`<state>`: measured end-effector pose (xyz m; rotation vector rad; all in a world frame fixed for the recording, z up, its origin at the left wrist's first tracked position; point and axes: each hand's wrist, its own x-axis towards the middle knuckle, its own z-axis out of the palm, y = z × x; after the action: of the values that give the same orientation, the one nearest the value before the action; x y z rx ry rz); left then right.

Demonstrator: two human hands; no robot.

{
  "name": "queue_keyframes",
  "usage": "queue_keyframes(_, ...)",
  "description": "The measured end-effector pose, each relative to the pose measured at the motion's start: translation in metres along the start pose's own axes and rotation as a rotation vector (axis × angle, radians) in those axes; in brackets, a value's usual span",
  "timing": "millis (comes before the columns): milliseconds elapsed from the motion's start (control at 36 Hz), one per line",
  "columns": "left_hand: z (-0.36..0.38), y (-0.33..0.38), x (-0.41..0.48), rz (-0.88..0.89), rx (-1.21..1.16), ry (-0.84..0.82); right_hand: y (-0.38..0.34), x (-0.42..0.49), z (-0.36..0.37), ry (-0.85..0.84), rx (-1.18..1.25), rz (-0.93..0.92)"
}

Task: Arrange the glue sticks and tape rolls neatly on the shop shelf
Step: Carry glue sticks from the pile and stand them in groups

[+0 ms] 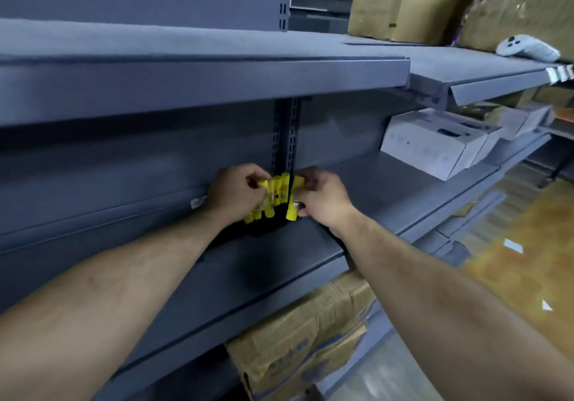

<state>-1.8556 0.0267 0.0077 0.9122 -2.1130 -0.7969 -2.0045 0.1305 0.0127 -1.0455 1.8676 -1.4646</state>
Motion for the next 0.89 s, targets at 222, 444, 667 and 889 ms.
queue_keyframes(222, 0.020, -0.007, 0.021, -0.013, 0.185, 0.058, 0.010, 0.057, -0.003, -0.171, 0.039, -0.067)
queue_keyframes(444, 0.038, -0.008, 0.023, 0.032, 0.381, 0.098, 0.019, 0.091, -0.009, -0.318, 0.037, -0.113)
queue_keyframes(667, 0.047, -0.007, 0.023, 0.066, 0.523, 0.081, 0.021, 0.106, -0.015, -0.401, -0.013, -0.156)
queue_keyframes(889, 0.053, -0.014, 0.026, 0.101, 0.558, 0.102, 0.022, 0.112, -0.016, -0.431, -0.046, -0.173)
